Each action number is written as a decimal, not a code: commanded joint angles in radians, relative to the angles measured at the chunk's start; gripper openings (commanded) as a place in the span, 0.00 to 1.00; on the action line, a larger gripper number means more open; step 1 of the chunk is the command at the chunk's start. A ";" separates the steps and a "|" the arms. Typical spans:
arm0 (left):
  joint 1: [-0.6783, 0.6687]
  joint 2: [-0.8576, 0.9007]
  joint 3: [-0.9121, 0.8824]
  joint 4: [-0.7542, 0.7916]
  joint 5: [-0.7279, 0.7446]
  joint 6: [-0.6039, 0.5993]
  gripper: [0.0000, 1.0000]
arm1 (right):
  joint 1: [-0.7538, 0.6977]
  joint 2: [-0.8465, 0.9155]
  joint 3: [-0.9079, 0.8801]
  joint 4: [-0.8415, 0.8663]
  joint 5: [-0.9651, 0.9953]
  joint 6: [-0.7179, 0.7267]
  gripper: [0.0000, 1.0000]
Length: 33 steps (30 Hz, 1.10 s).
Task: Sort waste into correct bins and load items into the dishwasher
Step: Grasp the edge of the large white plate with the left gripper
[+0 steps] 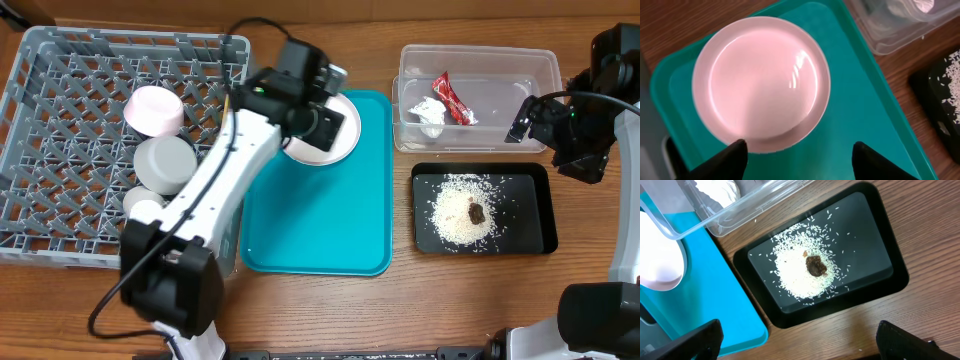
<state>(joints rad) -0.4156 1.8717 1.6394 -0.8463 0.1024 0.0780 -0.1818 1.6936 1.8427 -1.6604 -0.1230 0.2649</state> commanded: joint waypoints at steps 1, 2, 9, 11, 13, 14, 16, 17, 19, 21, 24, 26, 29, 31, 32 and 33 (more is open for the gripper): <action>-0.043 0.104 0.018 0.031 -0.024 0.028 0.71 | 0.003 -0.008 0.004 0.004 0.010 -0.003 1.00; -0.052 0.126 0.018 0.036 -0.024 0.030 0.71 | 0.003 -0.008 0.004 0.004 0.010 -0.003 1.00; -0.072 0.257 0.018 0.024 -0.032 0.034 0.70 | 0.003 -0.008 0.004 0.003 0.010 -0.003 1.00; -0.072 0.285 0.018 0.006 -0.032 0.034 0.70 | 0.003 -0.008 0.004 0.003 0.010 -0.003 1.00; -0.072 0.302 0.018 -0.018 -0.032 0.034 0.70 | 0.003 -0.008 0.004 0.003 0.010 -0.003 1.00; -0.072 0.311 0.018 -0.028 -0.032 0.034 0.70 | 0.003 -0.008 0.004 0.003 0.010 -0.003 1.00; -0.072 0.317 0.017 -0.052 -0.032 0.034 0.69 | 0.003 -0.008 0.004 0.003 0.010 -0.003 1.00; -0.072 0.321 0.017 -0.062 -0.032 0.034 0.66 | 0.003 -0.008 0.004 0.003 0.010 -0.003 1.00; -0.072 0.325 0.017 -0.071 -0.032 0.034 0.53 | 0.003 -0.008 0.004 0.004 0.010 -0.003 1.00; -0.073 0.325 0.017 -0.074 -0.032 0.033 0.41 | 0.003 -0.008 0.004 0.003 0.010 -0.003 1.00; -0.077 0.325 0.018 -0.073 -0.032 0.030 0.30 | 0.003 -0.008 0.004 0.003 0.010 -0.003 1.00; -0.078 0.325 0.020 -0.073 -0.032 0.026 0.21 | 0.003 -0.008 0.004 0.001 0.010 -0.003 1.00; -0.081 0.325 0.042 -0.084 -0.031 0.006 0.13 | 0.003 -0.008 0.004 0.001 0.010 -0.003 1.00; -0.082 0.325 0.096 -0.119 -0.031 0.002 0.04 | 0.003 -0.008 0.004 0.001 0.010 -0.003 1.00; -0.082 0.325 0.121 -0.135 -0.032 -0.005 0.04 | 0.003 -0.008 0.004 0.001 0.010 -0.003 1.00; -0.082 0.325 0.144 -0.149 -0.032 -0.012 0.04 | 0.003 -0.008 0.004 0.001 0.010 -0.003 1.00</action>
<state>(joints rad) -0.4915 2.1807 1.6932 -0.9699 0.0662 0.0967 -0.1818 1.6936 1.8427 -1.6615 -0.1226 0.2646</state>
